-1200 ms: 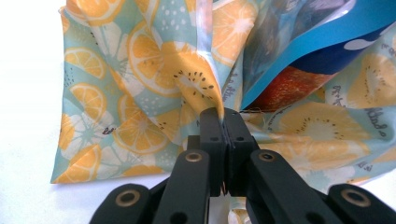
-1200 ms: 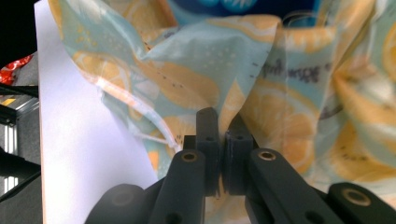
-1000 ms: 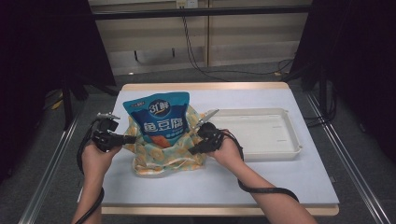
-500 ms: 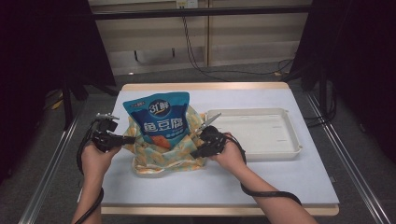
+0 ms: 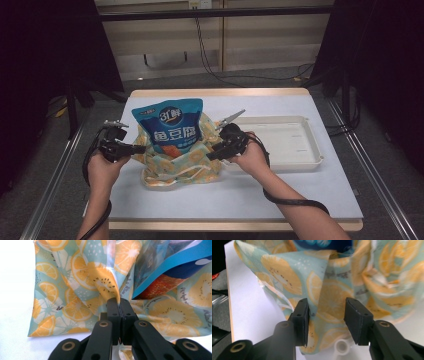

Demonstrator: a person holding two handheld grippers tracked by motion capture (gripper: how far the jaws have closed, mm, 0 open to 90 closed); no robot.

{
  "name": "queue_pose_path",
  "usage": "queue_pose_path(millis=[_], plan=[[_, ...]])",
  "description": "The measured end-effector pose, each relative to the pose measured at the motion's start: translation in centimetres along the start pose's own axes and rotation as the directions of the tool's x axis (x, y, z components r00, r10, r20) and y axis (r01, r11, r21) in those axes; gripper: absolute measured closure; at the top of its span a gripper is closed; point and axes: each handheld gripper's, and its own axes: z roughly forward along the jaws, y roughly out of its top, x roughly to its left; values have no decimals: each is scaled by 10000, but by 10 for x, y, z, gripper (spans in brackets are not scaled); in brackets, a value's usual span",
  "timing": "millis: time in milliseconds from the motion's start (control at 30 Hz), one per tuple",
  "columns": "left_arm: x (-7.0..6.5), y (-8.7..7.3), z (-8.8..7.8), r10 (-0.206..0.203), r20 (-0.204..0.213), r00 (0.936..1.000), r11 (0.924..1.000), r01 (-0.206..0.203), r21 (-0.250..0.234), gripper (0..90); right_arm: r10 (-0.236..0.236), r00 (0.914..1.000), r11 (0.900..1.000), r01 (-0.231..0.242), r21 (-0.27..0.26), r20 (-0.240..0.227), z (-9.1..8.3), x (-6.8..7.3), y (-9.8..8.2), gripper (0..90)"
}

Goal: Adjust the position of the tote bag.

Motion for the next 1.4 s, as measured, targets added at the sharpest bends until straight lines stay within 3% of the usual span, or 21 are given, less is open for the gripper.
queue_pose_path(millis=[367, 633, 700, 800, 1100, 1233, 1400], plan=[[-1, 2, 1, 12, 3, 10000, 10000, -12, -25, 888, -1, 9997, 9993, 9, -375, 226, -16, -2, 18, 454], [-1, 2, -1, 242, -93, 9997, 9997, -241, 102, 889, -21, 9999, 9990, 26, -451, 112, -3, -3, 30, 457], [-1, 1, -1, 114, -25, 9999, 9999, -114, 32, 889, 37, 9999, 9990, -32, -443, 124, 2, -4, 31, 467], [-1, 1, 0, 79, 98, 9999, 10000, -80, 31, 888, 63, 10000, 9992, -64, -390, -15, 10, -7, 29, 530], [0, 1, 1, 152, 87, 9998, 9998, -153, 101, 888, 157, 9996, 9998, -159, -87, -227, 26, -17, 18, 839], [5, -3, 4, -129, 130, 9998, 9999, 127, 106, 890, 330, 9992, 9994, -328, 82, -245, 32, -17, 13, 884], [8, -6, 7, -190, 55, 9998, 9994, 188, 286, 891, 194, 9996, 9995, -189, 244, -210, 37, -17, 7, 890]])
